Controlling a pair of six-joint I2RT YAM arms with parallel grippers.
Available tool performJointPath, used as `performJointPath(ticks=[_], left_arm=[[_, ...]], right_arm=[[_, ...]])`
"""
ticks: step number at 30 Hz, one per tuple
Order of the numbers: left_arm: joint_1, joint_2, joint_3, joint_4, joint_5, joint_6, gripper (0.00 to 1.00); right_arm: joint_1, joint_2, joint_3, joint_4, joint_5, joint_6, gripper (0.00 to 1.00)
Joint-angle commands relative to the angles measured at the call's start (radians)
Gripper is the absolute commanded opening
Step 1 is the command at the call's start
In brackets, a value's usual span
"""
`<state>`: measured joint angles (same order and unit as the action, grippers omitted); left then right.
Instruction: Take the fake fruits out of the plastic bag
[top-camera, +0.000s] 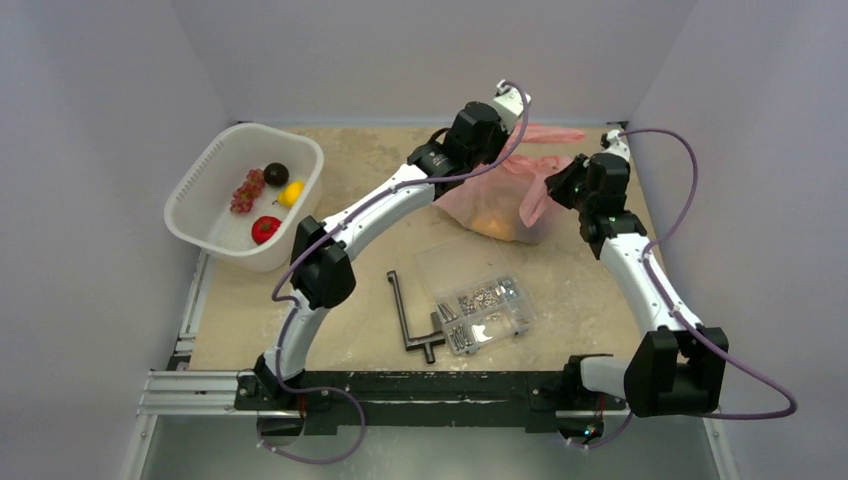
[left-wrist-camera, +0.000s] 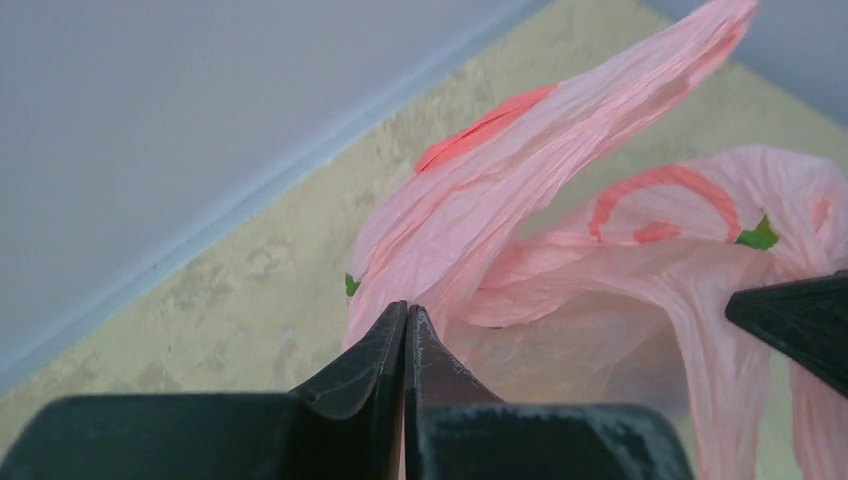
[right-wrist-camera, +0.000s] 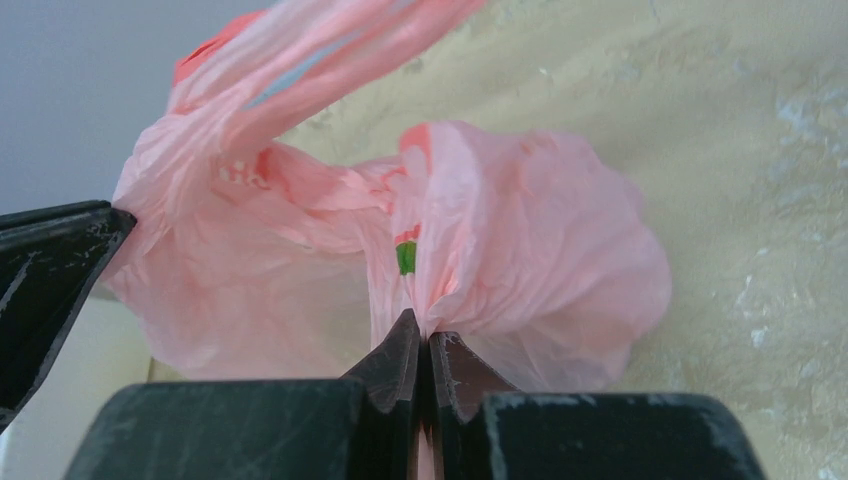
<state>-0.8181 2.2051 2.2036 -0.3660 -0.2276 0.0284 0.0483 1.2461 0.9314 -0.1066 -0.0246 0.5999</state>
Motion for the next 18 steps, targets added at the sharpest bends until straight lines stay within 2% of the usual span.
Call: performJointPath(ticks=[1,6,8,12,15,18], left_arm=[[0.027,0.025,0.139,0.266,0.054,0.007,0.0],[0.098,0.099,0.263,0.347,0.115,-0.113,0.0],[0.131,0.11,0.262,0.41,0.113,-0.173,0.0],[0.18,0.127,0.264,0.411,0.145,-0.283,0.0],[0.206,0.119,0.212,0.4,0.168,-0.331,0.0],[0.234,0.079,0.069,0.416,0.215,-0.34,0.0]], right_arm=[[-0.027,-0.013,0.108,0.012,0.063,-0.018,0.0],[-0.09,0.039,0.159,0.036,-0.024,-0.06,0.0],[-0.108,0.05,0.176,0.066,-0.056,-0.085,0.0],[-0.117,0.091,0.243,0.065,-0.064,-0.12,0.0],[-0.116,0.103,0.256,0.047,-0.107,-0.162,0.0],[-0.111,0.074,0.164,0.085,-0.225,-0.158,0.0]])
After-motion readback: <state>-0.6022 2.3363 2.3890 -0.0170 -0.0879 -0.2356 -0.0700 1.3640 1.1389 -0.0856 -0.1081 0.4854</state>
